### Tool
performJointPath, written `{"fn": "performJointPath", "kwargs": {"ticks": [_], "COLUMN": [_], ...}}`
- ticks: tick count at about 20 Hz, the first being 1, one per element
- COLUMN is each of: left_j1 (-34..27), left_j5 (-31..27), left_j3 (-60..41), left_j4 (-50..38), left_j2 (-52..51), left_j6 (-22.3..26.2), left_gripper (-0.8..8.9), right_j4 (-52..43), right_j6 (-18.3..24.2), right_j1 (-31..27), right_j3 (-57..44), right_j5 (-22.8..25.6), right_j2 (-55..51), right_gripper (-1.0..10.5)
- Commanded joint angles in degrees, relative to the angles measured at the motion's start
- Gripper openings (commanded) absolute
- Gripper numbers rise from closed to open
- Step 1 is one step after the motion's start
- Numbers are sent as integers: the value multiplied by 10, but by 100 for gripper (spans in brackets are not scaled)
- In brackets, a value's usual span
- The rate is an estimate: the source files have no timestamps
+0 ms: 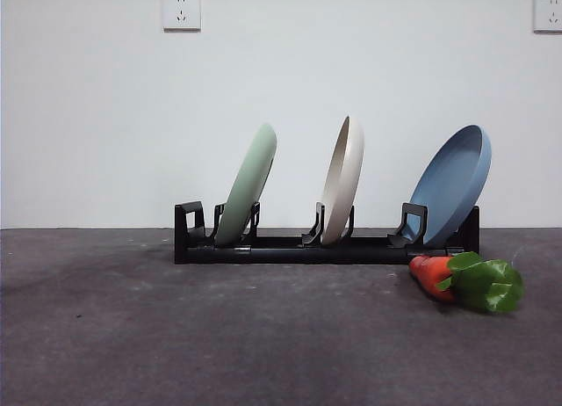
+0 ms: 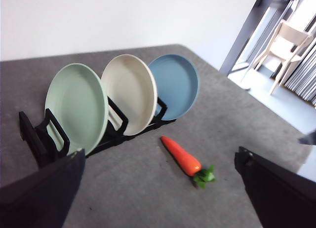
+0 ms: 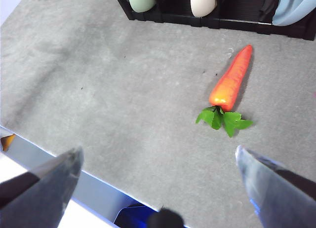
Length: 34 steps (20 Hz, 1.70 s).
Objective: Take the green plate from the plate rack,put the plate on the table,take the carrot from the table,put the carrot in the plate
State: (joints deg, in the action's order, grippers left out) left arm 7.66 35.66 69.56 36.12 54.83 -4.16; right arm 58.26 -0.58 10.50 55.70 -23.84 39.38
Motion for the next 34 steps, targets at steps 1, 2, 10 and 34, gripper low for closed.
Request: {"fn": "performJointPath", "kwargs": {"ticks": [1,2,10,34], "left_j1": [45,62,137,164], "left_j5": [-41,-63,-167,-277], "left_j3": [19,24,30,37], "left_j4": [-42,-66,-259,-416], "left_j2": [55,79,296,521], "left_j6": [-3,-3,-1,73], "left_gripper": [628,628,628,202], "right_j4": [-3,-3,-2,10], "right_j6": [3,3,1,-13], "right_j1": [1,1,1,1], "right_j3": [1,1,1,1], "right_j5": [2,2,2,2], "right_j2": [0,0,8,50], "right_gripper": [690,690,690,690]}}
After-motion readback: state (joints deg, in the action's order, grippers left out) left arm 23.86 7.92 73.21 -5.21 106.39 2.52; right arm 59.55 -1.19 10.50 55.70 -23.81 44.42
